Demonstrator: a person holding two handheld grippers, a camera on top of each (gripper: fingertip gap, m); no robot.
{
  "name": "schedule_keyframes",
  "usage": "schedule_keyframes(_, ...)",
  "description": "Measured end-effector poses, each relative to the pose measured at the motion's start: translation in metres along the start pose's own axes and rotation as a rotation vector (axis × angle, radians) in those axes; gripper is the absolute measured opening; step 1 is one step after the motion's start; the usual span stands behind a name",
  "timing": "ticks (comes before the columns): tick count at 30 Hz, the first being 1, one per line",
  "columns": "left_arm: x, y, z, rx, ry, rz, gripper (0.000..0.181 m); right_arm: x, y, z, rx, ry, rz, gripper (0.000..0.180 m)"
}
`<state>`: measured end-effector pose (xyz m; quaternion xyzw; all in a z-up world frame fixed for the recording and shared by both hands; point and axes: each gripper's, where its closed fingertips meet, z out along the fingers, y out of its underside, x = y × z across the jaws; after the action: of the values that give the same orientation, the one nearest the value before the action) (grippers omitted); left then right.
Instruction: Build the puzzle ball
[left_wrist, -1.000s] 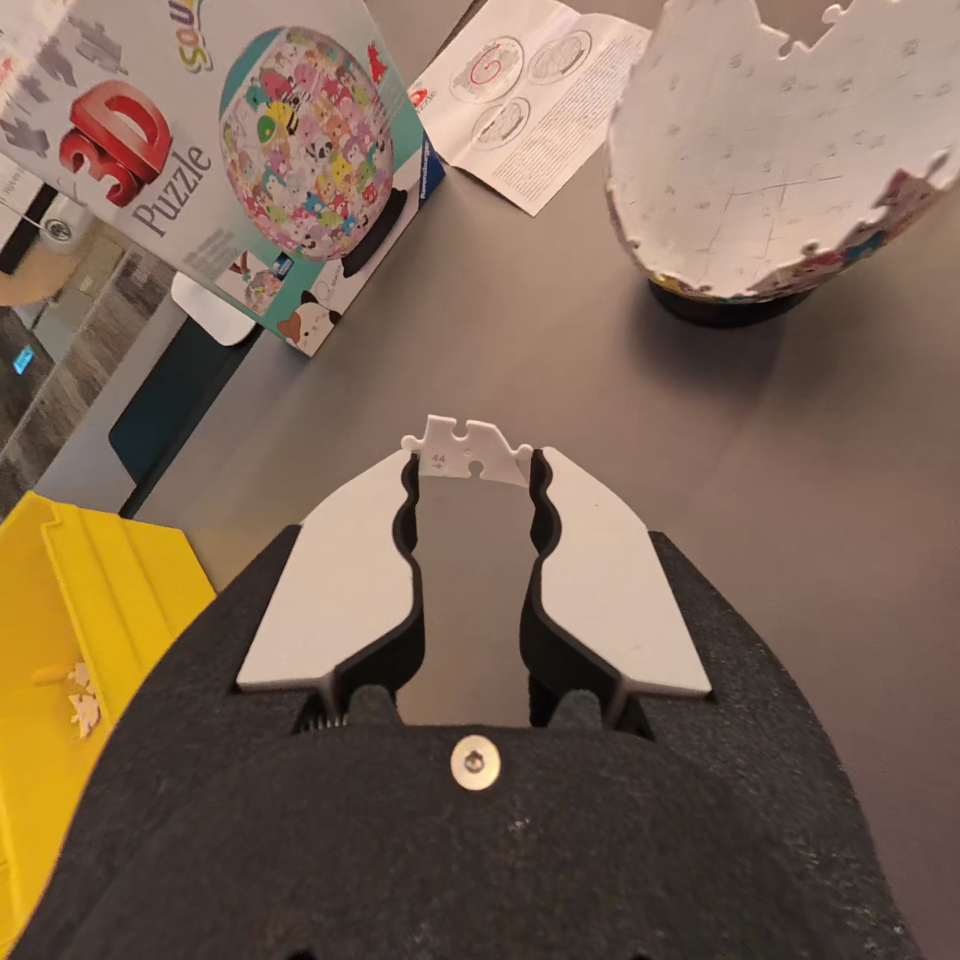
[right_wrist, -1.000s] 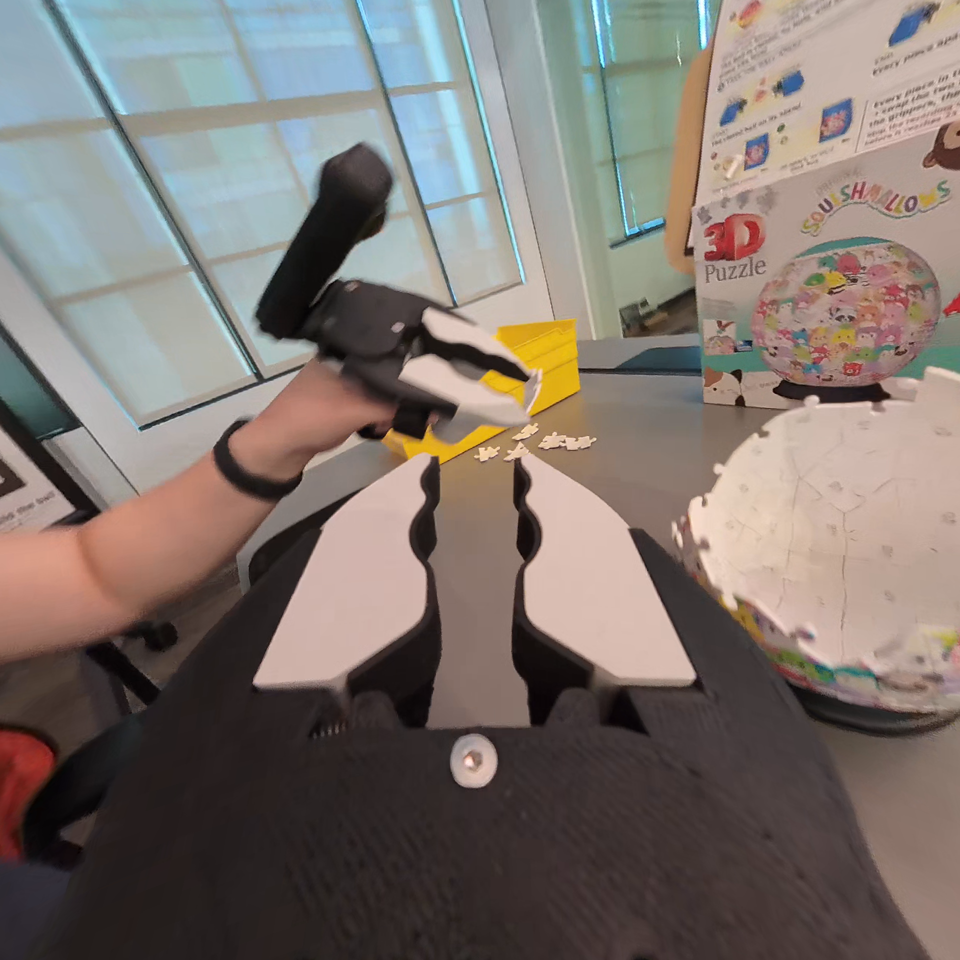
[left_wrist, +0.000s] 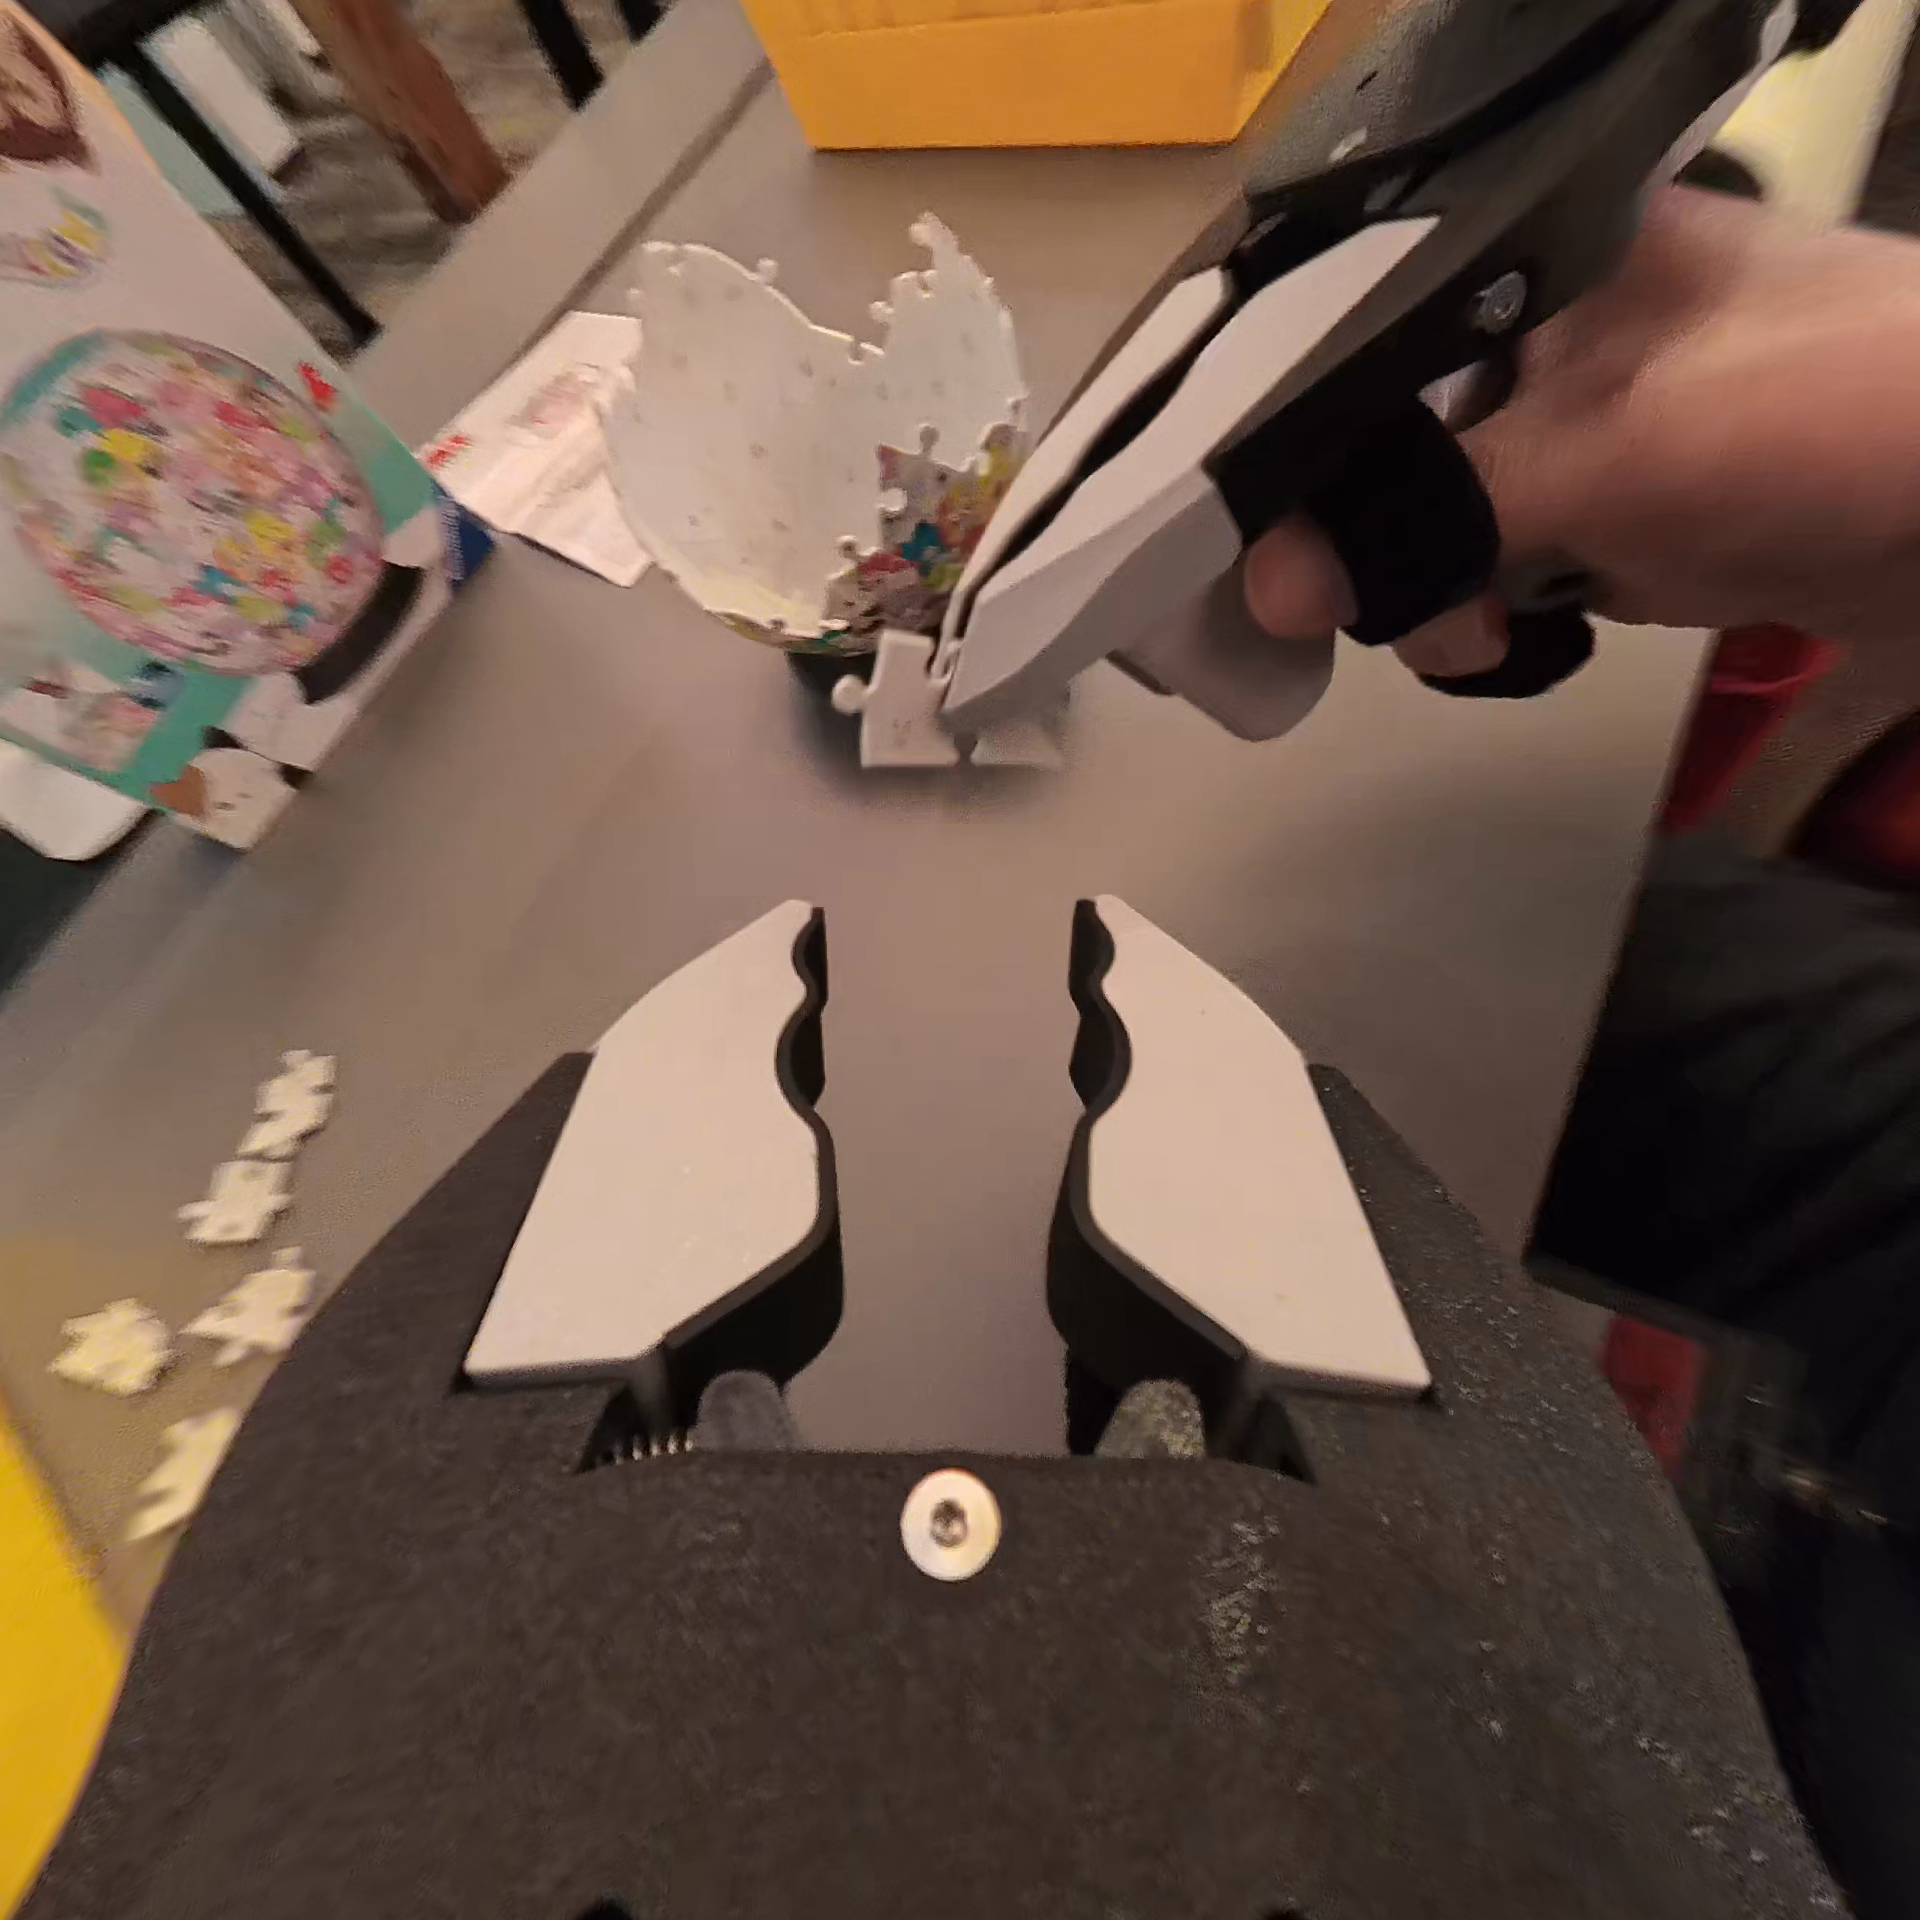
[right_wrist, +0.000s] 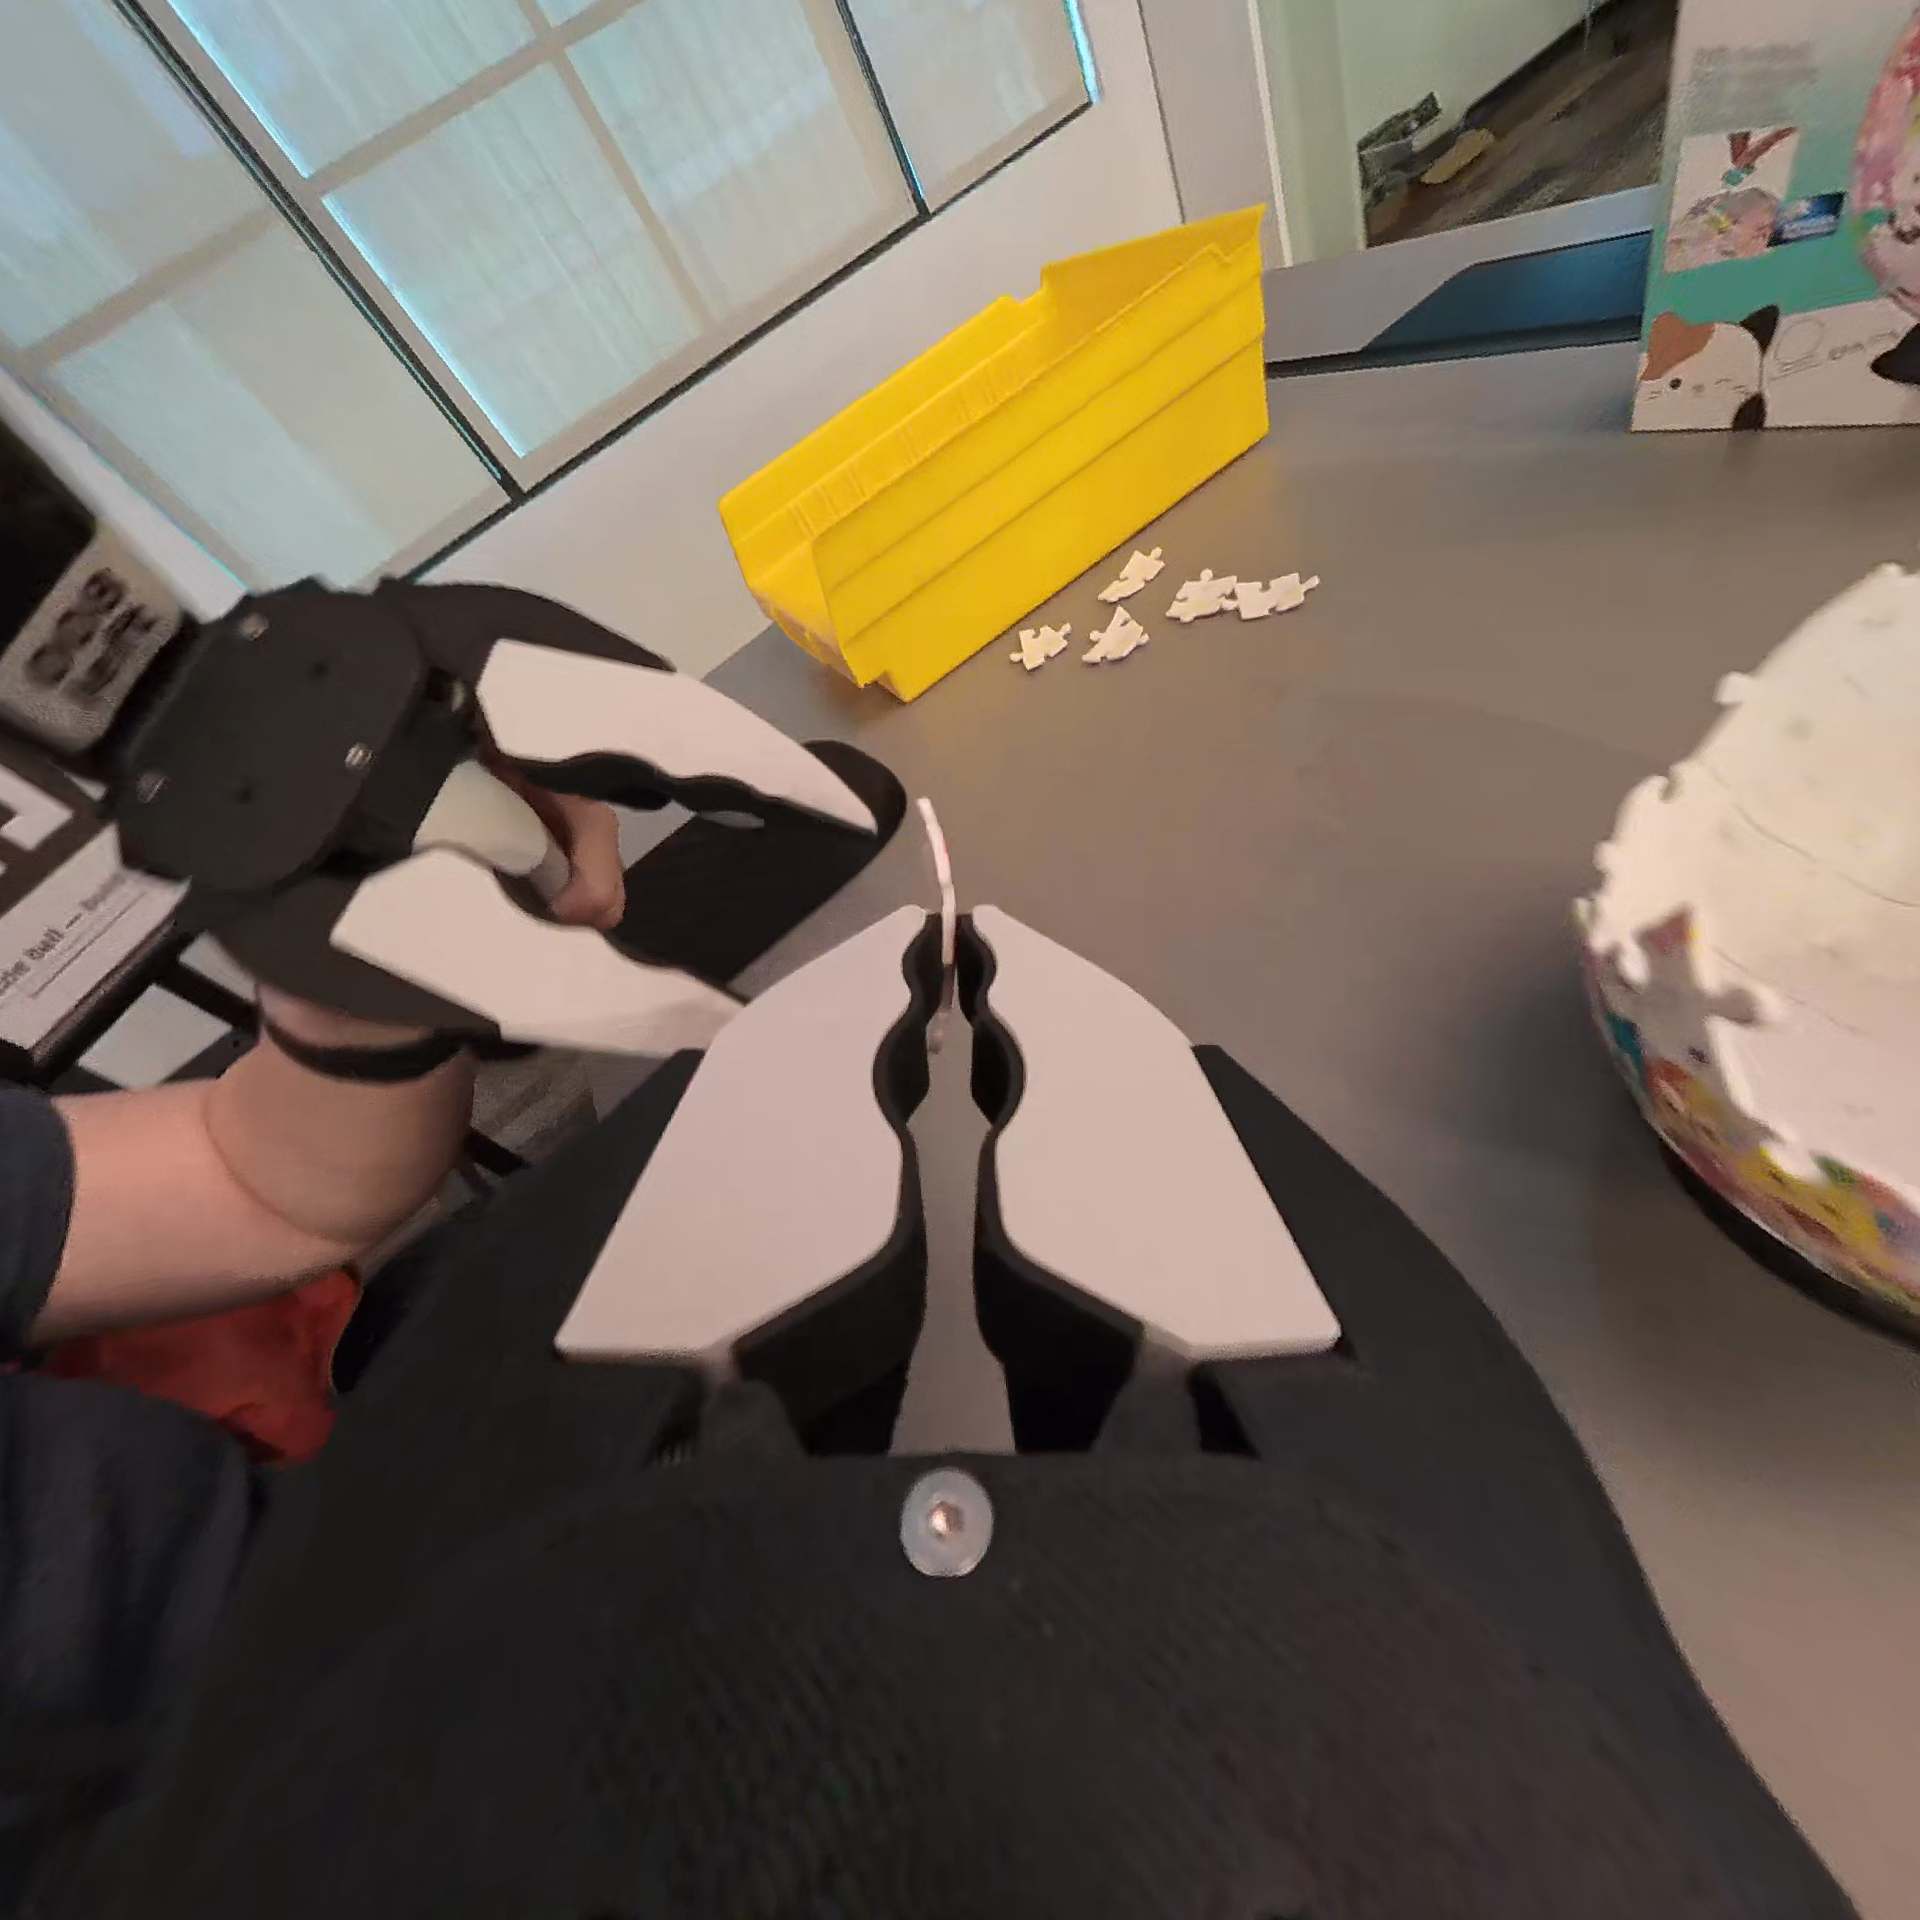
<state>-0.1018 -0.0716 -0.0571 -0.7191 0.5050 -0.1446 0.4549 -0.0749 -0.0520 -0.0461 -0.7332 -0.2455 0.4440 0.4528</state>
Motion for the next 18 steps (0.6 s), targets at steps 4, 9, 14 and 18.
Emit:
schedule_keyframes(4,-0.008,-0.002,0.000,0.017,0.117,-0.126,0.042,0.020,-0.018,-0.048,0.029,0.086,-0.088,0.003)
schedule_keyframes(9,-0.040,-0.025,0.012,0.060,0.185,-0.151,0.037,0.077,-0.065,-0.102,0.055,0.164,-0.172,0.003)
schedule_keyframes(14,-0.074,-0.071,0.038,0.168,0.289,-0.161,0.038,0.128,-0.089,-0.104,0.145,0.068,-0.156,0.003)
schedule_keyframes(18,-0.107,-0.106,0.071,0.247,0.301,-0.125,0.048,0.161,-0.094,-0.093,0.174,0.045,-0.150,0.003)
